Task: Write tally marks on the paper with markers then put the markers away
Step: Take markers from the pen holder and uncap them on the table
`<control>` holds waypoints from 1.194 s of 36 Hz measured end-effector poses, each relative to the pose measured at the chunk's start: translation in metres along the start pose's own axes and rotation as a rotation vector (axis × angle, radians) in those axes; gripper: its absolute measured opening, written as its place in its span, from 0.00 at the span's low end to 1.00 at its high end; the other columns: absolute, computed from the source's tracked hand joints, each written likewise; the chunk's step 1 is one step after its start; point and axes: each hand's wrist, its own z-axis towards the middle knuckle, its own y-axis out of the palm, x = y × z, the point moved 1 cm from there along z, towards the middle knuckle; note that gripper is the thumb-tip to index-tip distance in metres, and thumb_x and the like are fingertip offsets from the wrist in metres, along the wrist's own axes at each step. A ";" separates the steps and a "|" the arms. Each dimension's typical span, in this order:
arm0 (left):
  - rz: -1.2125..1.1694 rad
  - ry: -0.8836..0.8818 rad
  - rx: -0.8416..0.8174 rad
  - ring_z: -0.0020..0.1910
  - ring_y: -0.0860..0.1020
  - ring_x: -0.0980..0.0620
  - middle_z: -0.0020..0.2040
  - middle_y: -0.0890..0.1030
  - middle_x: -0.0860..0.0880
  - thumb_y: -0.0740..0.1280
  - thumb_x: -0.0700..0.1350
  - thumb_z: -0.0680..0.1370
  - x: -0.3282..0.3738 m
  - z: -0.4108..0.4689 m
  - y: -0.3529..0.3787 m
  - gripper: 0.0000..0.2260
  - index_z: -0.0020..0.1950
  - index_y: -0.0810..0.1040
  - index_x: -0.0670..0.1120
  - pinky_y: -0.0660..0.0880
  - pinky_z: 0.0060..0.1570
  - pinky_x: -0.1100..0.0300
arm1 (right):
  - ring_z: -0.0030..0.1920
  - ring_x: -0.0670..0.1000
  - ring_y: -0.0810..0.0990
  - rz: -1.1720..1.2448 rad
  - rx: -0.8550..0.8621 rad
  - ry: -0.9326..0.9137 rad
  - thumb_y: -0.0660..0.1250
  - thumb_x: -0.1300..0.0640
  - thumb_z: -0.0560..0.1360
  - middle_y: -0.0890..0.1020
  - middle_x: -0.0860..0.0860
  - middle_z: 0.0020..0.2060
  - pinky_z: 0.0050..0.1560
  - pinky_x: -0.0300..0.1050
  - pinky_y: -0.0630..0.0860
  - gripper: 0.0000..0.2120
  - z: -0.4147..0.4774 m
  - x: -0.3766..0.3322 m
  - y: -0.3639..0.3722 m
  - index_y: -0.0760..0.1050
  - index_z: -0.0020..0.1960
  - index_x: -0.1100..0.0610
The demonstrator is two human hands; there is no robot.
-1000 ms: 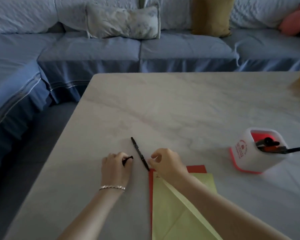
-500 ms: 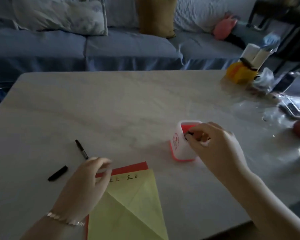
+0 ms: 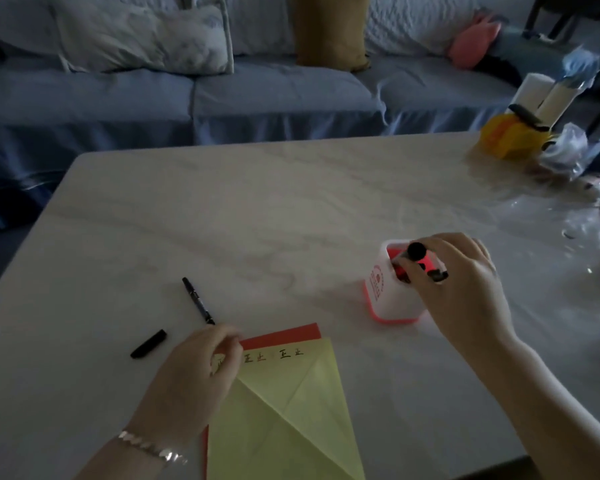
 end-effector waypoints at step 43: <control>-0.177 0.157 -0.074 0.22 0.71 0.56 0.25 0.72 0.57 0.56 0.56 0.77 0.016 -0.036 0.007 0.10 0.57 0.70 0.61 0.64 0.23 0.69 | 0.21 0.46 0.57 1.128 -0.555 0.475 0.60 0.65 0.76 0.60 0.48 0.20 0.22 0.39 0.54 0.21 -0.094 -0.121 0.072 0.60 0.27 0.54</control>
